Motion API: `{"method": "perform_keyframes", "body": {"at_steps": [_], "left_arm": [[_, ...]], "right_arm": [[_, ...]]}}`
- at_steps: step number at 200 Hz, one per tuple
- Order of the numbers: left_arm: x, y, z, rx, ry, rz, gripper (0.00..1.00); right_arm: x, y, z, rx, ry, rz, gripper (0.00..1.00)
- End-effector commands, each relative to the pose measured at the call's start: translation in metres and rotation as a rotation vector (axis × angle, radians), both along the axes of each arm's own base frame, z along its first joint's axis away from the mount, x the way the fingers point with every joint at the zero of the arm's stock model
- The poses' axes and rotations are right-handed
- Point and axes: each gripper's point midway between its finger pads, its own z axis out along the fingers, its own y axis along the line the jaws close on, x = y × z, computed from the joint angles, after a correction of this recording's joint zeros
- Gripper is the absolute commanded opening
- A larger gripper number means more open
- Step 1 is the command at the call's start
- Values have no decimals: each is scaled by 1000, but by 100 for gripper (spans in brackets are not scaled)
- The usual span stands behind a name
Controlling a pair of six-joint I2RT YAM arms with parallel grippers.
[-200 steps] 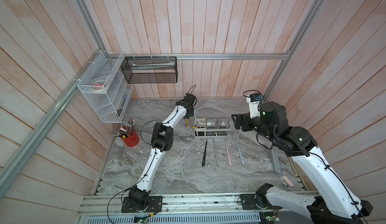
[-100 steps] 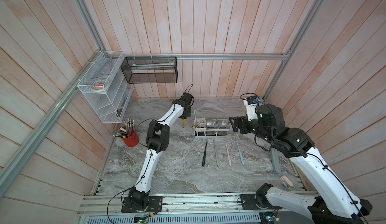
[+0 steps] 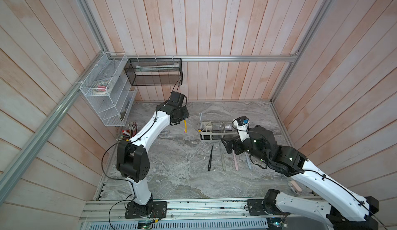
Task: Place the toothbrush into the toothbrush holder
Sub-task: Pick up the toothbrush from the center of the board.
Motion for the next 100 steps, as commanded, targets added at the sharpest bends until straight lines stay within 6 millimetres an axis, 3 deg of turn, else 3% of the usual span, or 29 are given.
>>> {"method": "perform_keyframes", "body": {"at_steps": [1, 30, 59, 76, 100], "left_arm": [[-34, -7, 31, -172, -11, 16, 0], [-76, -11, 56, -329, -55, 20, 0], [-109, -21, 76, -431, -142, -5, 0], [-125, -29, 86, -469, -205, -33, 0], [-137, -29, 79, -458, -230, -27, 0]], "right_arm": [[0, 21, 15, 84, -87, 3, 98], [-10, 59, 8, 204, 10, 105, 94], [-28, 99, -20, 297, 177, 236, 89], [-36, 111, -30, 339, 233, 270, 89], [-40, 117, -23, 414, 244, 297, 88]]}}
